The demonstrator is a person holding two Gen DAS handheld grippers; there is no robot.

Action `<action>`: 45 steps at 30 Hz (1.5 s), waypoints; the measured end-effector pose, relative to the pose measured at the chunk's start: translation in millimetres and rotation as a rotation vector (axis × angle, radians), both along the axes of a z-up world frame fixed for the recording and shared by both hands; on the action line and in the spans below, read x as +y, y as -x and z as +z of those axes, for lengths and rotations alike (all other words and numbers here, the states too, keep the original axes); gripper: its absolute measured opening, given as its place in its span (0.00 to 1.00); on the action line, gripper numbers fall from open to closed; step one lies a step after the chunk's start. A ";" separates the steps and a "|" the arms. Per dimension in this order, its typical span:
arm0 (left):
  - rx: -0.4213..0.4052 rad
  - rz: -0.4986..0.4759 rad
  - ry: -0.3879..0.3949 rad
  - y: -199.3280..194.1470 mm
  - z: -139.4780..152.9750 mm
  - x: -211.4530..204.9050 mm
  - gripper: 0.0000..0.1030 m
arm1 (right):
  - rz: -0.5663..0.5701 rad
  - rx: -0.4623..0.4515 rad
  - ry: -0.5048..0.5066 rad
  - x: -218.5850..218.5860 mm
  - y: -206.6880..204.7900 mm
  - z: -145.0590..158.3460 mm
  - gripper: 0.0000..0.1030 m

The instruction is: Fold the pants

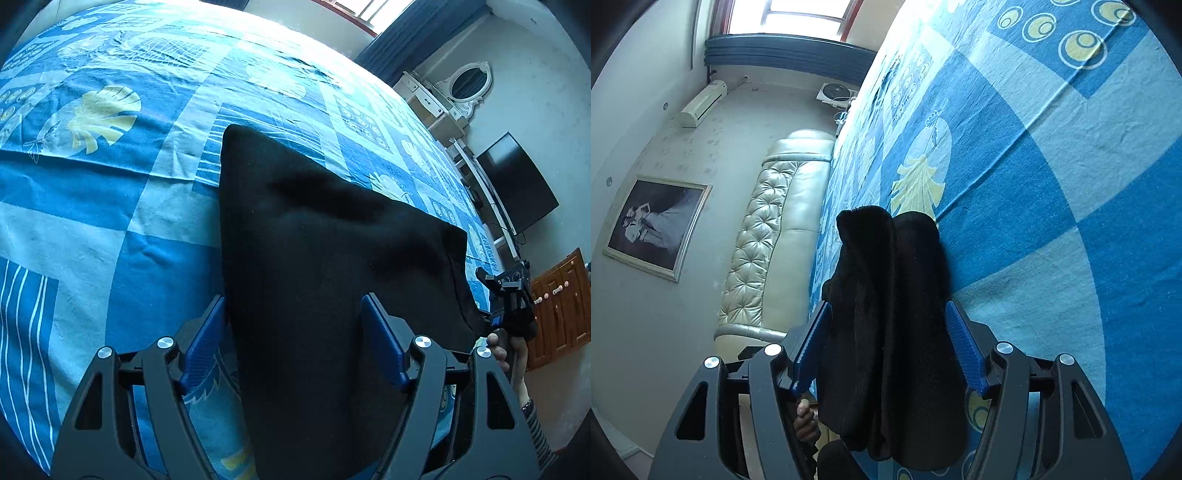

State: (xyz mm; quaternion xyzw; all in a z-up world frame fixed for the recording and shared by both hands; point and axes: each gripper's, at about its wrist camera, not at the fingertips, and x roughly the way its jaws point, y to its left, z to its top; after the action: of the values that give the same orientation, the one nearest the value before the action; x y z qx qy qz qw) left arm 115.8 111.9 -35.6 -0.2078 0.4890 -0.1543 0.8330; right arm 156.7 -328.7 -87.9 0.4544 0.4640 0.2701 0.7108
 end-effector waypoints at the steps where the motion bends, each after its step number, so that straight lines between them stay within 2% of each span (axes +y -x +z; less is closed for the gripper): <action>1: 0.014 0.006 0.025 6.3 -3.1 3.4 0.72 | 0.001 0.001 0.008 -2.2 6.8 0.5 0.64; 7: 0.081 0.010 0.128 36.5 -22.5 12.3 0.72 | 0.023 0.001 0.071 2.6 34.7 2.8 0.65; 9: 0.081 0.003 0.144 42.3 -24.9 12.0 0.72 | 0.033 -0.005 0.075 8.7 38.9 2.9 0.69; 15: 0.095 0.008 0.222 43.6 -28.7 8.7 0.74 | 0.072 -0.012 0.144 36.3 31.4 2.8 0.70; 16: 0.095 0.006 0.217 43.3 -29.3 6.6 0.71 | 0.070 -0.012 0.160 39.4 30.3 2.8 0.69; 17: 0.097 -0.001 0.212 42.6 -30.7 4.3 0.59 | 0.073 -0.002 0.189 41.6 29.3 1.3 0.58; 18: 0.103 0.003 0.199 42.5 -31.7 2.4 0.55 | 0.075 0.011 0.210 43.1 27.6 0.2 0.51; 21: 0.098 0.013 0.177 44.3 -28.6 -0.9 0.47 | 0.078 0.020 0.191 39.1 28.2 -0.7 0.44; 24: 0.089 0.018 0.136 49.0 -22.2 -5.3 0.42 | 0.071 0.032 0.164 34.6 29.6 -2.0 0.42; 27: 0.075 0.022 0.091 51.0 -15.7 -11.9 0.40 | 0.064 0.034 0.148 31.7 31.7 -2.7 0.40; 32: 0.067 0.034 0.066 54.9 -8.4 -15.2 0.38 | 0.056 0.043 0.124 29.9 36.9 -3.1 0.38; 45: 0.073 0.052 0.083 61.1 -7.5 -12.4 0.37 | 0.056 0.068 0.128 30.1 51.3 -0.5 0.38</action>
State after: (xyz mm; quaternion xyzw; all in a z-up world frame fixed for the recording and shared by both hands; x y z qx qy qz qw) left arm 54.7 99.5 -43.1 -0.2603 0.5067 -0.1452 0.8090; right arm 105.4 -298.6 -88.4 0.4037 0.5168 0.2441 0.7144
